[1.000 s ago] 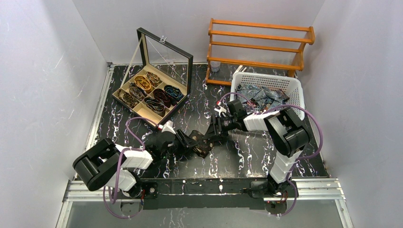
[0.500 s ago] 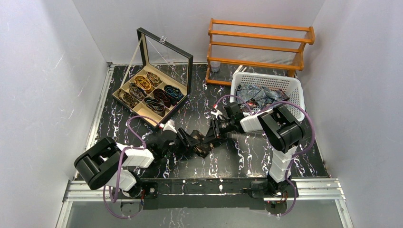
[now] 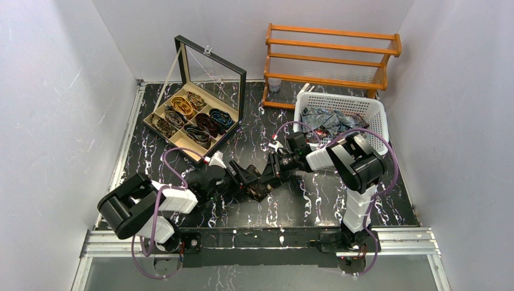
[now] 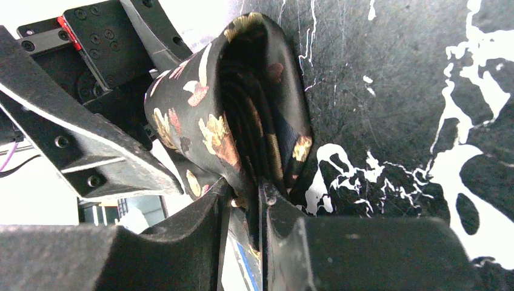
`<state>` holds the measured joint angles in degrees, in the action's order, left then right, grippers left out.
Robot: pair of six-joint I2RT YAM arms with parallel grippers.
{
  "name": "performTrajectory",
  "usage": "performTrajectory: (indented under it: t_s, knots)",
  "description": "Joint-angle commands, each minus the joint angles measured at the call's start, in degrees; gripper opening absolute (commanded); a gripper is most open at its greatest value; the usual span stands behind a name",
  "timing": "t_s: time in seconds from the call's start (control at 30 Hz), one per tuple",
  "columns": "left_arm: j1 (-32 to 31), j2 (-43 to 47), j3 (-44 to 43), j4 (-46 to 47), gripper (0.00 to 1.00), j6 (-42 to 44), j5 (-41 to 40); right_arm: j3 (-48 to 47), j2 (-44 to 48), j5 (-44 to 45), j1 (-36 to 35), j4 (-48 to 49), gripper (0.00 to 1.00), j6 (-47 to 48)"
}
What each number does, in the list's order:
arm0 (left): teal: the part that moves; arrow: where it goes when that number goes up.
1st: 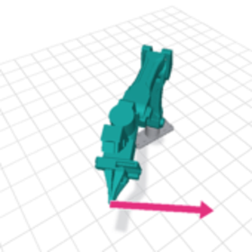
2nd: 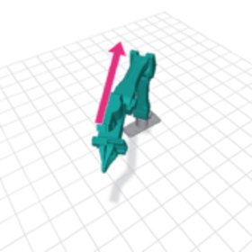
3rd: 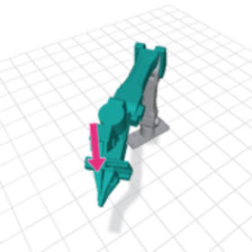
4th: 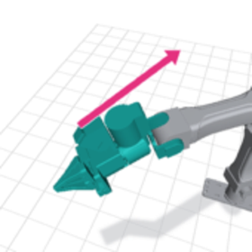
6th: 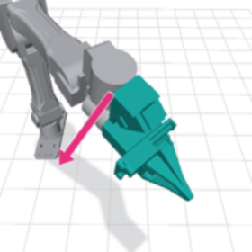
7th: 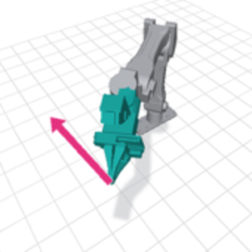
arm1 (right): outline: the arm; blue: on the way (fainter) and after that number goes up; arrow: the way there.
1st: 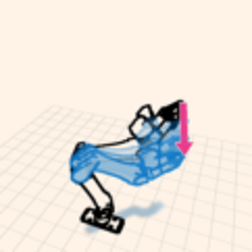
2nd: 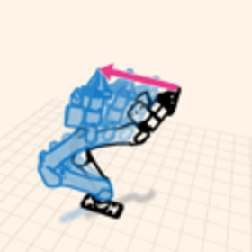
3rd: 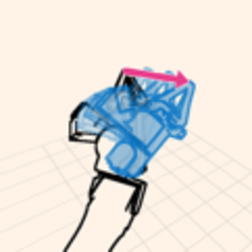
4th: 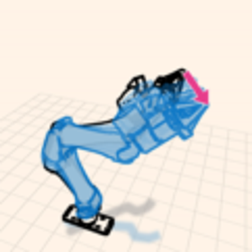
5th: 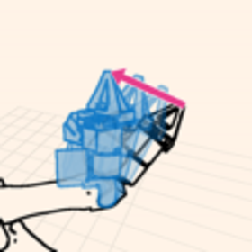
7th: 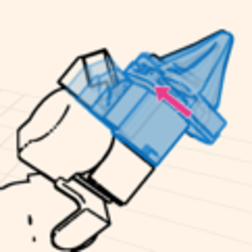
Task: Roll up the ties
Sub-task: Pick up the tie at the center of the board, then place the tie in the storage box.
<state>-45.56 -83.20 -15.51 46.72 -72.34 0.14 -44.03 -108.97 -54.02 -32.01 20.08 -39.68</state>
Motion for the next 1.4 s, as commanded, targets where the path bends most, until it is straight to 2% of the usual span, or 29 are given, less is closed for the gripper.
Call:
performTrajectory:
  t_s: [0.0,0.13,0.27,0.47,0.6,0.73,0.87,1.0,1.17,1.37]
  knots:
    - [-0.32,-3.45,-0.84,-2.49,0.59,0.72,1.83,0.70,-1.41,-1.60,-0.51,1.30,0.31,-1.57]
    - [-0.27,-2.91,-0.43,-2.47,0.45,0.93,1.43,0.88,-1.51,-1.37,-0.51,1.17,0.32,-1.46]
    - [-0.30,-0.13,0.08,-3.10,0.36,1.49,0.65,0.76,-0.89,-0.74,-0.55,0.22,0.33,-1.16]
    - [-0.17,5.56,-1.10,-9.06,0.33,2.55,-1.94,-2.28,4.47,1.65,0.03,-8.39,0.48,3.46]
    - [0.84,12.23,-4.45,-23.57,0.33,4.73,-4.08,-5.58,9.12,7.04,1.16,-18.61,0.54,8.33]
    - [2.36,18.54,-9.68,-39.86,0.33,5.97,-7.26,-7.59,12.92,10.67,1.51,-23.32,0.56,9.79]
    - [4.01,21.68,-19.10,-59.22,0.36,7.78,-12.14,-9.05,15.70,13.14,1.57,-25.32,0.56,8.77]
    - [8.22,21.05,-30.47,-74.08,0.39,13.33,-14.04,-10.39,18.10,15.03,1.62,-27.26,0.56,7.99]
    - [17.02,16.99,-41.61,-84.50,0.39,21.10,-11.03,-11.44,20.76,16.32,1.61,-29.30,0.55,7.78]
    - [24.91,12.61,-48.45,-88.63,0.37,26.00,-5.99,-10.26,22.80,16.43,1.59,-29.37,0.55,7.78]
